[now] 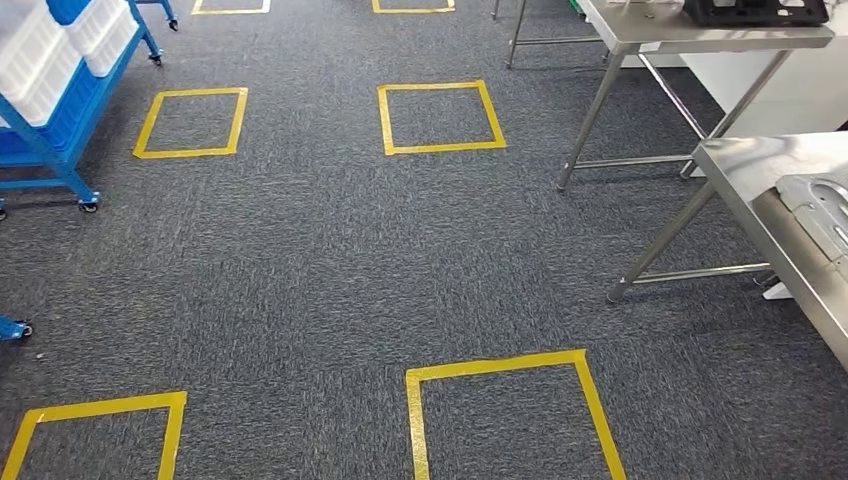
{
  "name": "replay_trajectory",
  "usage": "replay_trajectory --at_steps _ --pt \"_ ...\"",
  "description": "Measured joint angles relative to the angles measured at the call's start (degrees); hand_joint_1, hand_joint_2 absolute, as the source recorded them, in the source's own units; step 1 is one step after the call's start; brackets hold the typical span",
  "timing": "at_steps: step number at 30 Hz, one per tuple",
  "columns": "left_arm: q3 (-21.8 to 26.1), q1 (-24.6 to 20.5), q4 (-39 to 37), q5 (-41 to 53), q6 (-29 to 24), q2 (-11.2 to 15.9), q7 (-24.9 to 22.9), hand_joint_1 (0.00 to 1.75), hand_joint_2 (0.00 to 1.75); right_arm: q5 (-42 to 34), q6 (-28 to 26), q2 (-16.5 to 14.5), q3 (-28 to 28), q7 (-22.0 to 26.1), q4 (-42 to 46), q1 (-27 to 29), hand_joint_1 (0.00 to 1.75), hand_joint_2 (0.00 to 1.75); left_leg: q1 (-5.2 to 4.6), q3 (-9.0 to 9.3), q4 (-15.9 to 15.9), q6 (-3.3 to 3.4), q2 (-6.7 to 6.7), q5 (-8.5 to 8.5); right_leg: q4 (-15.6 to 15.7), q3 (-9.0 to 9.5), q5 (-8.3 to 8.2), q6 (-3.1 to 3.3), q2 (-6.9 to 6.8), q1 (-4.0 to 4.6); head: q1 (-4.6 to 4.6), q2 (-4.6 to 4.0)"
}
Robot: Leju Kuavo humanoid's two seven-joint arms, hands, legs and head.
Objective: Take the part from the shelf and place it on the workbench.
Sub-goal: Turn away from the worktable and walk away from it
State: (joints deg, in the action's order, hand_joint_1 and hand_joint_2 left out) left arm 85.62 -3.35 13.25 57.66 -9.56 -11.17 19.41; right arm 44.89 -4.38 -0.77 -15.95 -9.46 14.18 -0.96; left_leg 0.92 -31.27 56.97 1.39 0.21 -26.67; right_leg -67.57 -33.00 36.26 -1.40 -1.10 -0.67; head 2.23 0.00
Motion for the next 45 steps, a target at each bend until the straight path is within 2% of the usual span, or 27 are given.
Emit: replay_trajectory --at_steps 1,2,3,5,7,9,10,12,15,17,18,20,22,24,25,26,28,30,31,32,33,35,37,39,41,43,45 --pt "0.0 0.0 0.0 0.0 0.0 0.0 0.0 0.00 0.00 0.0 0.0 0.0 -0.5 0.0 -0.5 0.0 0.00 0.00 -0.18 -0.21 0.0 0.16 -0.78 0.14 -3.7 -1.84 1.33 0.06 0.55 -0.01 0.00 0.00" --pt "0.0 0.1 0.0 0.0 0.0 0.0 0.0 0.00 0.00 -0.1 0.0 0.0 -0.9 0.0 -0.9 0.1 0.00 0.00 -0.37 -0.35 0.1 0.25 -1.59 0.26 -5.8 -2.96 1.57 0.17 0.79 -0.01 0.00 0.00" --pt "0.0 0.1 0.0 0.0 0.0 0.0 0.0 0.00 0.00 -0.2 0.0 0.0 -1.2 0.0 -1.2 0.1 0.00 0.00 -0.51 -0.42 0.1 0.27 -2.44 0.36 -5.6 -3.04 0.60 0.36 0.97 0.00 0.00 0.00" --pt "-0.1 0.2 0.0 0.5 0.0 0.0 0.3 0.00 0.00 -0.7 0.0 0.0 -1.9 0.3 -1.6 0.1 0.00 0.00 -0.66 -0.42 0.2 0.15 -4.13 0.51 0.8 -0.26 -3.78 0.96 2.30 0.02 -0.01 0.00" --pt "-0.5 0.2 0.0 1.6 0.0 0.1 1.1 0.00 0.00 -1.5 -0.2 -0.1 -2.8 1.4 -2.0 0.1 0.00 0.00 -0.81 -0.66 0.4 -0.24 -5.59 0.71 8.0 2.81 -6.74 1.41 5.01 0.04 -0.01 0.00" --pt "-1.3 0.2 0.0 2.9 -0.5 0.3 2.4 0.00 0.00 -2.1 -0.6 -0.3 -3.5 2.9 -2.3 0.1 0.00 0.00 -0.73 -1.12 0.5 -0.87 -6.81 1.05 10.1 3.57 -7.07 1.56 5.95 0.22 0.00 0.00" --pt "-1.7 0.3 0.0 3.4 -0.9 0.4 3.1 0.00 0.00 -2.2 -0.9 -0.5 -3.8 3.7 -2.4 0.0 0.00 0.00 -0.59 -1.38 0.4 -1.24 -7.47 1.26 10.2 3.57 -7.23 1.70 5.28 0.31 0.00 0.00" --pt "-2.4 0.6 0.0 4.2 -1.8 0.8 4.8 0.00 0.00 -2.5 -1.3 -1.1 -4.4 5.2 -2.4 -0.1 0.00 0.00 -0.53 -2.04 1.3 -1.71 -6.39 0.71 10.8 3.74 -7.70 2.38 3.73 0.23 0.02 0.00" --pt "-3.2 0.7 0.0 4.6 -1.9 1.2 6.9 0.00 0.00 -2.0 -1.3 -1.6 -4.8 6.4 -2.8 0.2 0.00 0.00 -0.64 -5.83 9.7 -2.21 -1.88 -4.41 11.3 3.75 -8.03 3.17 1.10 0.26 0.05 0.00" --pt "-3.5 0.8 0.0 4.3 -0.9 1.4 7.6 0.00 0.00 -1.6 -1.1 -1.6 -4.9 6.5 -3.1 0.3 0.00 0.00 -0.46 -8.35 15.9 -2.60 -0.99 -6.83 11.2 3.62 -7.84 3.29 -0.69 0.42 0.05 0.00" --pt "-3.5 1.0 0.0 4.2 -0.2 1.5 7.8 0.00 0.00 -1.6 -1.1 -1.6 -4.9 6.5 -3.1 0.3 0.00 0.00 -0.39 -8.34 16.5 -2.71 -0.78 -6.57 11.2 3.59 -7.63 3.27 -1.49 0.44 0.06 0.00" --pt "-3.6 1.5 0.0 4.1 0.9 1.7 8.2 0.00 0.00 -1.7 -1.0 -1.6 -5.1 6.5 -3.2 0.3 0.00 0.00 -0.31 -4.77 11.0 -2.68 0.38 -3.55 11.0 3.84 -7.20 3.04 -3.04 0.43 0.06 0.00" --pt "-3.8 1.7 0.0 4.2 1.4 1.9 8.3 0.00 0.00 -1.9 -0.9 -1.6 -5.4 6.5 -3.3 0.3 0.00 0.00 -0.53 -0.42 3.4 -2.25 2.79 -1.36 10.6 4.15 -6.86 2.48 -4.37 0.63 0.04 0.00" --pt "-3.9 1.8 0.0 4.5 1.2 2.1 8.2 0.00 0.00 -2.2 -0.9 -1.6 -5.8 6.6 -3.3 0.2 0.00 0.00 -0.88 0.76 0.7 -1.59 3.58 -1.08 10.3 4.22 -6.74 1.83 -5.40 0.84 0.02 0.00" --pt "-4.0 2.0 0.0 4.8 0.9 2.2 8.0 0.00 0.00 -2.4 -0.8 -1.6 -6.0 6.8 -3.4 0.0 0.00 0.00 -0.98 0.57 0.7 -1.19 2.86 -0.93 10.3 4.26 -6.72 1.55 -5.90 0.85 0.01 0.00" --pt "-4.0 2.2 0.0 5.2 0.7 2.3 7.9 0.00 0.00 -2.6 -0.8 -1.6 -6.2 7.0 -3.4 -0.2 0.00 0.00 -0.95 0.54 0.5 -0.85 2.35 -0.80 10.2 4.31 -6.56 1.19 -5.84 0.72 0.02 0.00" --pt "-4.2 2.4 0.0 5.9 0.5 2.7 7.7 0.00 0.00 -2.9 -0.8 -1.6 -6.5 7.6 -3.4 -0.3 0.00 0.00 -0.76 0.65 0.0 -0.16 1.25 -0.47 8.2 3.53 -4.97 0.60 -3.47 0.43 0.02 0.00" --pt "-4.6 2.3 0.0 6.7 0.8 3.3 7.7 0.00 0.00 -3.3 -0.8 -1.7 -6.7 8.1 -3.5 -0.1 0.00 0.00 -0.70 0.62 -0.1 0.27 0.03 -0.22 1.9 0.41 -1.63 0.31 -0.28 0.13 0.01 0.00" --pt "-4.9 2.2 0.0 7.1 1.0 3.6 7.6 0.00 0.00 -3.5 -0.9 -1.8 -6.9 8.4 -3.6 0.0 0.00 0.00 -0.77 0.53 -0.1 0.37 -0.70 -0.17 -1.9 -1.64 -0.13 0.27 0.42 0.04 0.00 0.00" --pt "-5.2 2.1 -0.1 7.5 1.2 3.9 7.4 0.00 0.00 -3.7 -0.9 -1.9 -7.2 8.5 -3.7 0.1 0.00 0.00 -0.84 0.50 -0.1 0.42 -1.48 -0.15 -4.8 -3.27 0.48 0.24 0.70 -0.02 0.01 0.00" --pt "-5.5 2.1 -0.1 7.8 1.4 4.1 7.3 0.00 0.00 -3.9 -1.0 -1.9 -7.4 8.6 -3.7 0.1 0.00 0.00 -0.89 0.52 0.0 0.43 -2.30 -0.15 -5.8 -4.13 0.02 0.27 0.82 -0.05 0.01 0.00" --pt "-6.0 2.0 -0.3 8.4 1.8 4.5 7.0 0.00 0.00 -4.0 -1.0 -2.0 -7.8 8.7 -3.8 0.2 0.00 0.00 -0.89 0.68 0.1 0.35 -3.93 -0.20 -1.6 -2.81 -3.88 0.53 1.51 -0.09 0.00 0.00" --pt "-6.5 1.9 -0.6 8.9 2.3 4.9 6.9 0.00 0.00 -4.2 -1.1 -2.0 -8.1 8.6 -3.8 0.2 0.00 0.00 -0.87 0.67 0.3 0.01 -5.36 -0.32 5.7 0.12 -7.55 0.89 4.10 -0.17 0.00 0.00" --pt "-6.9 1.8 -0.8 9.2 2.7 5.2 6.9 0.00 0.00 -4.5 -1.1 -2.0 -8.5 8.4 -3.9 0.2 0.00 0.00 -0.76 0.27 0.4 -0.67 -6.58 -0.28 8.9 1.35 -8.42 1.18 5.73 -0.06 0.01 0.00" --pt "-7.2 1.7 -1.0 9.3 3.0 5.6 6.9 0.00 0.00 -4.6 -1.1 -2.0 -8.9 8.2 -4.0 0.0 0.00 0.00 -0.58 -0.12 0.3 -1.49 -7.72 -0.13 9.3 1.46 -8.56 1.70 4.67 0.02 0.02 0.00" --pt "-7.3 1.8 -1.1 9.4 3.0 5.8 6.9 0.00 0.00 -4.7 -1.2 -2.1 -9.0 8.1 -4.0 0.0 0.00 0.00 -0.67 -1.00 2.0 -1.97 -6.03 -1.33 10.0 1.78 -8.82 2.62 3.11 -0.11 0.04 0.00" --pt "-7.4 1.7 -1.3 9.4 3.0 6.0 6.9 0.00 0.00 -4.7 -1.2 -2.1 -9.1 8.0 -4.0 0.2 0.00 0.00 -0.71 -3.83 8.0 -2.22 -2.55 -4.86 10.3 1.93 -8.87 3.32 1.40 0.02 0.08 0.00"
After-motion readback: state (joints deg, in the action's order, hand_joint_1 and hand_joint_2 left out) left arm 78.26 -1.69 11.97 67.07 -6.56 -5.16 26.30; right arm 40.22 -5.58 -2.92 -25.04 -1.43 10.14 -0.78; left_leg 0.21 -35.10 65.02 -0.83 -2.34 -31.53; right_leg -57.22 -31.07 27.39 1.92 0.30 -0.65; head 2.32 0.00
